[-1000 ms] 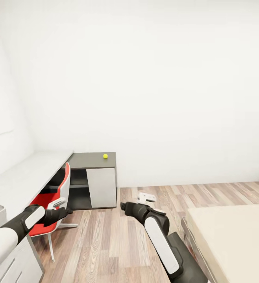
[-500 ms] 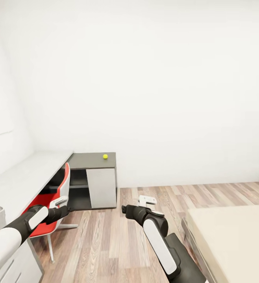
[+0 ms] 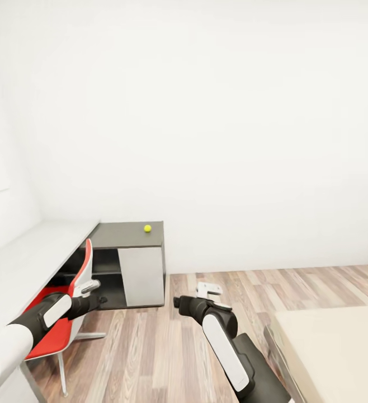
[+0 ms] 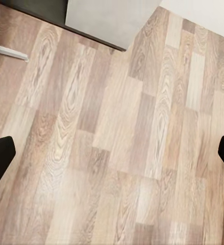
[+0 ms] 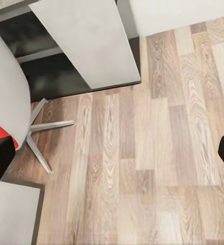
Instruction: Put all the toys in the child's room - the three board games (two on the bed and one on the table), the two jigsaw puzzles on the table, and the tennis ball on the table - inside the toy box on the table in the child's room.
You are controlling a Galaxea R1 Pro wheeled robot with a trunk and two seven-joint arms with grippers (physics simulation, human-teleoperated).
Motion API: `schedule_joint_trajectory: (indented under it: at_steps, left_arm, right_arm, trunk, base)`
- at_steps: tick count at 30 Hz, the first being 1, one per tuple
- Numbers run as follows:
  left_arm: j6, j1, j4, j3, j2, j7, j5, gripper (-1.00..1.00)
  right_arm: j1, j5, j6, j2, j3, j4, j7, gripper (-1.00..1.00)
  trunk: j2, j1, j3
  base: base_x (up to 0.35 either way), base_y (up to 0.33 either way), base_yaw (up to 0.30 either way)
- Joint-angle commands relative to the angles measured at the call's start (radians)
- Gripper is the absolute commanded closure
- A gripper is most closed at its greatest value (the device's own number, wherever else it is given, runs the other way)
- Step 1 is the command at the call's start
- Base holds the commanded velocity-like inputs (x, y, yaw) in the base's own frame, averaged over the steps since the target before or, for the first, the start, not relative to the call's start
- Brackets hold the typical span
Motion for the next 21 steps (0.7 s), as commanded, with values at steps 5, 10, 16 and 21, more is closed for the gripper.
schedule_joint_trajectory:
  at_steps: [5, 10, 16, 21]
  left_arm:
    - [0.002, 0.0, -0.001, -0.007, 0.0, -0.002, 0.001, -1.0]
    - [0.002, 0.0, -0.001, -0.007, -0.001, -0.002, 0.001, -1.0]
    - [0.001, 0.0, -0.001, -0.007, -0.001, -0.002, 0.001, -1.0]
    - [0.002, 0.0, -0.001, -0.007, -0.001, -0.002, 0.001, -1.0]
  right_arm:
    - [-0.001, -0.012, -0.011, 0.0, 0.002, 0.0, -0.008, -1.0]
    - [-0.001, -0.012, -0.014, 0.0, 0.002, -0.003, -0.009, -1.0]
    - [-0.001, -0.012, -0.015, 0.0, 0.002, -0.008, -0.009, -1.0]
    - [-0.001, -0.013, -0.014, 0.0, 0.002, -0.009, -0.009, -1.0]
  trunk:
    - [-0.001, 0.001, 0.0]
    - [-0.001, 0.001, 0.0]
    - [-0.001, 0.001, 0.0]
    - [-0.001, 0.001, 0.0]
  base:
    - [0.331, 0.0, 0.0]
    - [0.332, 0.008, 0.0]
    - [0.333, 0.095, 0.0]
    - [0.333, 0.127, 0.0]
